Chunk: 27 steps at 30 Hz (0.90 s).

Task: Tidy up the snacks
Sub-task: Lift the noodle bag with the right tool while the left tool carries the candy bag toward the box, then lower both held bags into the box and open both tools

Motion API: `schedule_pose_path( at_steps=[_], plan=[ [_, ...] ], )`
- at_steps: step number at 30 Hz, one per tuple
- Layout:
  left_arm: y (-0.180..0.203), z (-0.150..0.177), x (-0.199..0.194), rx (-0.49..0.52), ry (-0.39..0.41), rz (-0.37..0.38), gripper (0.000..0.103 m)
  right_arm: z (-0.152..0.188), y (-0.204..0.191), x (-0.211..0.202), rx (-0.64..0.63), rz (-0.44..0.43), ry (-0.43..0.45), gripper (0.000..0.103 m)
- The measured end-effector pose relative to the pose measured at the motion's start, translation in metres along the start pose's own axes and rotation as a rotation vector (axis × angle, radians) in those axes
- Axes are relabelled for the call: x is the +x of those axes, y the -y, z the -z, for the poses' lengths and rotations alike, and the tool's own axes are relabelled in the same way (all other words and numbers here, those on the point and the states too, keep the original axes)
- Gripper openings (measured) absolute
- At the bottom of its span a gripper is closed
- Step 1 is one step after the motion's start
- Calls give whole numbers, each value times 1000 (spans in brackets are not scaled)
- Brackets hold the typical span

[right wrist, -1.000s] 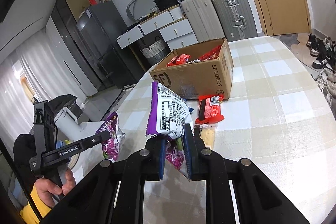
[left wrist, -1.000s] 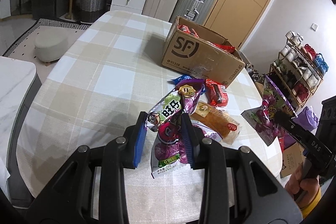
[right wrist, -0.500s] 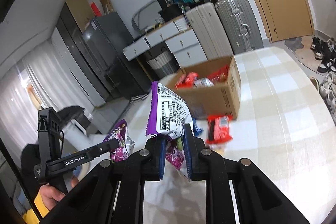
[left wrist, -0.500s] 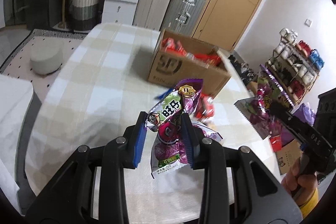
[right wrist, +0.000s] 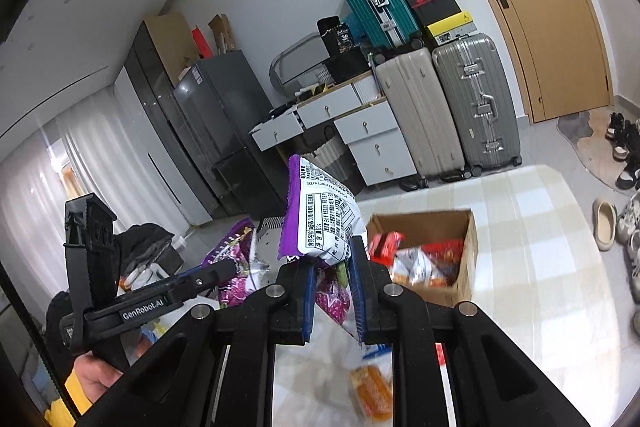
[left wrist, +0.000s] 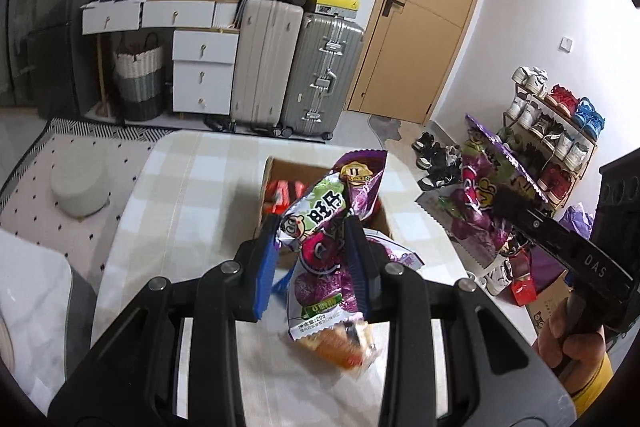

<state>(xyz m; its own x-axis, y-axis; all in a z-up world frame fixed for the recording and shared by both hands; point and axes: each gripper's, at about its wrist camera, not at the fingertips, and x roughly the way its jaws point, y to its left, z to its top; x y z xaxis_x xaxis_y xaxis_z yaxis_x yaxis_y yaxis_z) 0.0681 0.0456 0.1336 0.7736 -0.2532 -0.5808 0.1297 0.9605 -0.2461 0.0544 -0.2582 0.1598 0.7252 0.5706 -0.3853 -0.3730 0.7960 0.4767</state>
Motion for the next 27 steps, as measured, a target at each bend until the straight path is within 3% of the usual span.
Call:
schedule_pose_path(
  at_steps=[11, 27],
  plan=[
    [18, -48, 52, 12, -19, -17, 29, -48, 3, 34, -24, 54, -22, 15],
    [10, -79, 168, 11, -96, -26, 29, -68, 49, 106, -7, 123, -90, 15]
  ],
)
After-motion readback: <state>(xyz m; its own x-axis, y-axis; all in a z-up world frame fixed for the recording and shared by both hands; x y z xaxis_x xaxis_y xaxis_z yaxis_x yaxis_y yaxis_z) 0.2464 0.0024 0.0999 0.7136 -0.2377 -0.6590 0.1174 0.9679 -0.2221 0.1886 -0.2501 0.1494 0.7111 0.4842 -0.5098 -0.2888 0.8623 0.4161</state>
